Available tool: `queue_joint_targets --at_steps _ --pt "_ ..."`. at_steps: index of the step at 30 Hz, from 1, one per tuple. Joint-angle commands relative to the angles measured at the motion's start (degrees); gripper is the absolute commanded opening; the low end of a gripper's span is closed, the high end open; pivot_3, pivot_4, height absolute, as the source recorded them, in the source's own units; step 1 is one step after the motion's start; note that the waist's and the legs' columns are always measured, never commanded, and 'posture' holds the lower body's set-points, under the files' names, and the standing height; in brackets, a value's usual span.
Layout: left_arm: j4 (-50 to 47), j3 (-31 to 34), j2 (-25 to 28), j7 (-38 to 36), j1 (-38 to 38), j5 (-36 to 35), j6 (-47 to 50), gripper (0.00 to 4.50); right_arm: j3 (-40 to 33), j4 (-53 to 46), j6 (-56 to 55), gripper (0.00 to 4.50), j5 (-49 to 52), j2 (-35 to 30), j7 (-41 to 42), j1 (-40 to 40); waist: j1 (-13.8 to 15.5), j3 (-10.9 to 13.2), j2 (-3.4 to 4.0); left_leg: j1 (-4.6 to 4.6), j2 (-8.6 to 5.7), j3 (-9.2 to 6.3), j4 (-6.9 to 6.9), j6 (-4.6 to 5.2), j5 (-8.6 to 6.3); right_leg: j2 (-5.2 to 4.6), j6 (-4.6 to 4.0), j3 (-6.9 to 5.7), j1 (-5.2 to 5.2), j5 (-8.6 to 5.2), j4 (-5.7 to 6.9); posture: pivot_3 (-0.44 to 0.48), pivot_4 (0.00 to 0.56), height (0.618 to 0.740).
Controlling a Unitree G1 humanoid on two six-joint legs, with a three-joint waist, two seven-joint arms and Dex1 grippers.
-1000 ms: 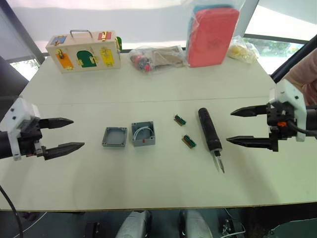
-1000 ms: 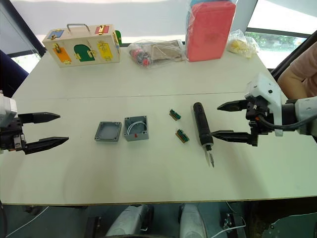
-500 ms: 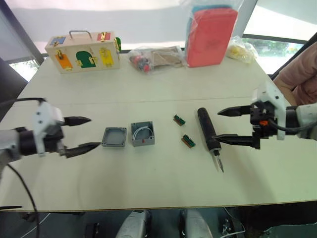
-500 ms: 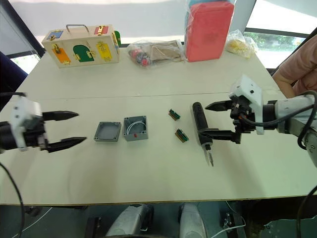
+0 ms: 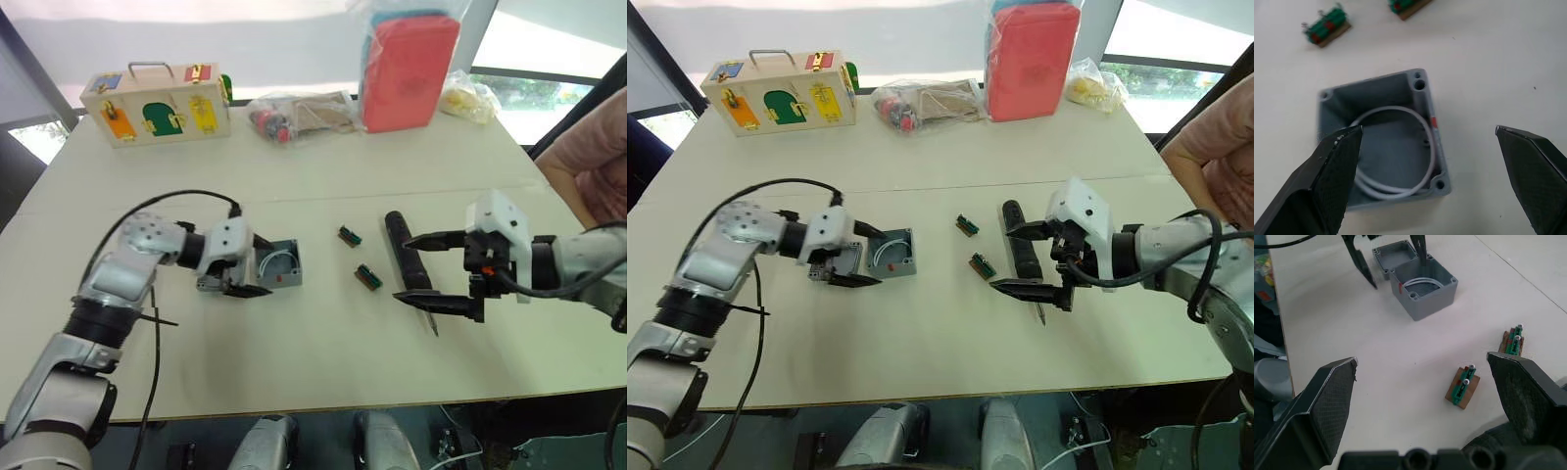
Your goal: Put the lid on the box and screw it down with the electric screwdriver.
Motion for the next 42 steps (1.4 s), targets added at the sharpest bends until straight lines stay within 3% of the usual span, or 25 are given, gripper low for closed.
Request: queue_joint_targets --at_steps 1,8,9,10,17,20,29,36,42 --pt "1.9 -0.94 -1.09 -0.81 -2.4 2.04 -1.67 4.45 -3.35 -3.15 0.21 4.5 1.41 0.53 -2.1 1.46 0.09 0.0 0.0 -0.03 0.0 0.0 0.06 0.01 0.0 0.0 0.03 0.0 0.01 0.02 0.01 0.0 0.15 0.74" --pt "6.68 -2.57 -5.08 0.73 -4.62 5.82 -4.32 4.45 -5.42 -5.39 0.75 4.5 2.79 1.12 -5.09 4.34 0.22 0.0 -0.01 -0.05 -0.04 -0.01 0.27 0.32 -0.17 0.0 0.21 0.0 0.09 0.23 0.02 0.0 0.15 0.74" --pt "7.04 -2.52 -5.65 0.87 -4.78 5.96 -4.42 3.95 -5.62 -5.56 0.69 4.5 2.89 1.04 -5.32 4.66 0.22 0.0 -0.01 -0.05 -0.04 -0.01 0.28 0.31 -0.16 0.0 0.21 0.01 0.09 0.23 0.02 0.0 0.15 0.74" --pt "7.39 -2.48 -6.07 0.93 -4.94 6.12 -4.53 3.87 -5.72 -5.66 0.64 4.5 2.99 0.96 -5.52 4.85 0.22 0.0 -0.01 -0.05 -0.03 -0.01 0.28 0.29 -0.15 0.02 0.21 0.01 0.09 0.23 0.02 0.0 0.15 0.74" --pt "8.85 -2.08 -7.29 0.09 -5.84 6.1 -5.97 0.93 -6.3 -6.07 0.34 4.5 3.25 0.59 -6.14 5.65 0.19 0.0 -0.01 -0.06 -0.03 0.0 0.28 0.09 -0.04 0.11 0.21 0.02 0.08 0.23 0.01 0.0 0.15 0.74" --pt "9.9 -2.36 -7.24 -1.97 -6.76 5.8 -6.89 0.05 -6.41 -6.16 0.39 4.5 3.35 0.43 -6.26 5.72 0.19 0.0 -0.01 -0.06 -0.03 0.0 0.28 0.1 -0.04 0.11 0.21 0.02 0.08 0.23 0.01 0.0 0.15 0.74" --pt "17.56 -3.34 -9.12 -10.55 -10.77 5.13 -14.99 0.05 -6.21 -6.17 0.62 4.5 3.56 0.17 -6.77 5.4 0.27 0.0 -0.02 -0.08 -0.03 0.0 0.3 0.1 -0.04 0.12 0.21 0.01 0.08 0.23 0.01 0.0 0.15 0.74" --pt "27.59 -4.56 -11.84 -11.44 -15.97 8.04 -22.66 0.05 -6.4 -6.65 0.87 4.5 4.29 -0.01 -7.74 5.6 0.16 0.0 -0.03 -0.1 -0.03 0.01 0.33 0.11 -0.04 0.15 0.21 0.01 0.07 0.24 0.01 0.0 0.15 0.74" --pt "30.73 -6.19 -12.29 -13.57 -17.35 9.07 -23.93 0.05 -7.45 -7.58 1.11 4.5 5.03 -0.28 -8.56 6.82 0.15 0.0 -0.04 -0.11 -0.02 0.01 0.33 0.13 -0.05 0.18 0.21 0.01 0.07 0.24 0.02 0.0 0.15 0.74"
